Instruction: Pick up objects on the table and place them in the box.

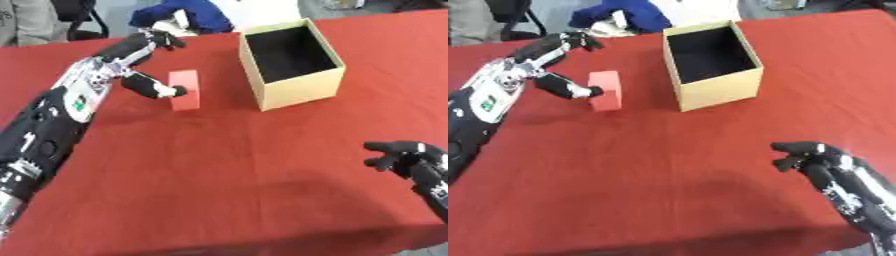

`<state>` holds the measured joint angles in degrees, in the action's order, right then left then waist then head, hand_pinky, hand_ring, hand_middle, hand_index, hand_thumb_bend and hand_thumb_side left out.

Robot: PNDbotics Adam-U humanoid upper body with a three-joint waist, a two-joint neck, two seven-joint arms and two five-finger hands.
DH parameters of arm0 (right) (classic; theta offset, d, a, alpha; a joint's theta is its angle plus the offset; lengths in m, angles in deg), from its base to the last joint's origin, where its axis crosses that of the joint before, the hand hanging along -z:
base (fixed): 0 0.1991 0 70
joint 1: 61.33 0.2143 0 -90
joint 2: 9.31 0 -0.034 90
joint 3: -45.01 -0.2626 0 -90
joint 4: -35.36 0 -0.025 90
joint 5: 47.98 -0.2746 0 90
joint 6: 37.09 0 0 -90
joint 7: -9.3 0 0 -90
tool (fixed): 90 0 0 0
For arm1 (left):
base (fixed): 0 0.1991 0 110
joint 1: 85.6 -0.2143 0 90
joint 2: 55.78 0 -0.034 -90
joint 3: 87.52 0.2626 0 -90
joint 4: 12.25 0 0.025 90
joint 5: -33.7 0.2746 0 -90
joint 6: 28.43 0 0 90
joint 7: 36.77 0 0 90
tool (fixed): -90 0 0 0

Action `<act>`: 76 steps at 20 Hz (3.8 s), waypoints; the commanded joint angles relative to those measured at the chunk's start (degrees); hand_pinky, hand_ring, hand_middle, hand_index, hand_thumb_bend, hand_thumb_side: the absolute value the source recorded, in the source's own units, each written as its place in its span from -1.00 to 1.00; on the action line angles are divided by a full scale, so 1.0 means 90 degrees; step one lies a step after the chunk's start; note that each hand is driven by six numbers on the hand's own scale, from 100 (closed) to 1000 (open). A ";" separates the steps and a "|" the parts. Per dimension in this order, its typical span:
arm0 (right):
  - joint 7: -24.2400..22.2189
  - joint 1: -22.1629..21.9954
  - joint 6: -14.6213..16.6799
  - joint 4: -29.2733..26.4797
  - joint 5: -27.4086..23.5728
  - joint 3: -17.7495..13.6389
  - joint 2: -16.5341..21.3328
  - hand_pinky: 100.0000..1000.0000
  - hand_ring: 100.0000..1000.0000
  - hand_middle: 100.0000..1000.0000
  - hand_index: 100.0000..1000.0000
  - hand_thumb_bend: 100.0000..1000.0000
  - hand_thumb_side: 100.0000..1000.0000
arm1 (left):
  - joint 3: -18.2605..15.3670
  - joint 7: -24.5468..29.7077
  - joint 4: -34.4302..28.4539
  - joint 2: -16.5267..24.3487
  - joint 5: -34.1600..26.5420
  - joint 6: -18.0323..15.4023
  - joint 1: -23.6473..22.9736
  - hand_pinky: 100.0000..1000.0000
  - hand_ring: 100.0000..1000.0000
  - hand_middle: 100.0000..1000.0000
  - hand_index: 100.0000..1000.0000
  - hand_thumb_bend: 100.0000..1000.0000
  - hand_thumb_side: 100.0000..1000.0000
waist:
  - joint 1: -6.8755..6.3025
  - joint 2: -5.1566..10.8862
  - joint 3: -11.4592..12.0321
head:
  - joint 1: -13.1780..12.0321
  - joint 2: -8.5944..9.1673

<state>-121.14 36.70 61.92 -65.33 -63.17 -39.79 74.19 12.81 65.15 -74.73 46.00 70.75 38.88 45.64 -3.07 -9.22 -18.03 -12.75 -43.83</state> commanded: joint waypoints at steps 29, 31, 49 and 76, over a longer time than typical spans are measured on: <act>-0.0076 0.0072 -0.0002 -0.0049 0.0036 0.0014 0.0066 0.66 0.85 0.09 0.61 -1.00 0.00 | -0.0258 -0.0404 0.1048 -0.0177 0.0912 -0.0073 0.0499 1.00 0.56 0.54 0.74 -0.04 -0.07 | -0.0002 0.0016 -0.0119 | -0.0112 -0.0022; -0.0083 0.0078 -0.0003 -0.0048 0.0037 0.0016 0.0064 0.66 0.85 0.09 0.61 -1.00 0.00 | -0.0272 -0.0436 0.1087 -0.0186 0.0937 -0.0050 0.0512 1.00 0.55 0.53 0.73 -0.04 -0.08 | -0.0002 0.0008 -0.0124 | -0.0118 -0.0018; -0.0119 0.0108 0.0024 -0.0043 0.0043 0.0027 0.0059 0.66 0.85 0.09 0.61 -1.00 0.00 | -0.0309 -0.0515 0.1364 -0.0232 0.1302 -0.0064 0.0580 1.00 0.32 0.24 0.65 -0.12 -0.12 | 0.0019 -0.0050 -0.0152 | -0.0141 0.0001; -0.0176 0.0130 -0.0009 -0.0041 -0.0006 0.0071 0.0061 0.66 0.85 0.09 0.61 -1.00 0.00 | -0.0221 -0.0143 0.0464 -0.0060 -0.0014 0.0137 0.0904 0.92 -0.13 -0.53 0.37 -0.58 -0.61 | -0.0012 0.0009 -0.0279 | -0.0147 0.0003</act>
<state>-122.45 37.26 61.82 -65.01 -62.79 -39.26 74.17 10.85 63.40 -68.91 43.50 71.84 40.00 52.28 -3.41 -10.13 -20.53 -13.99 -43.82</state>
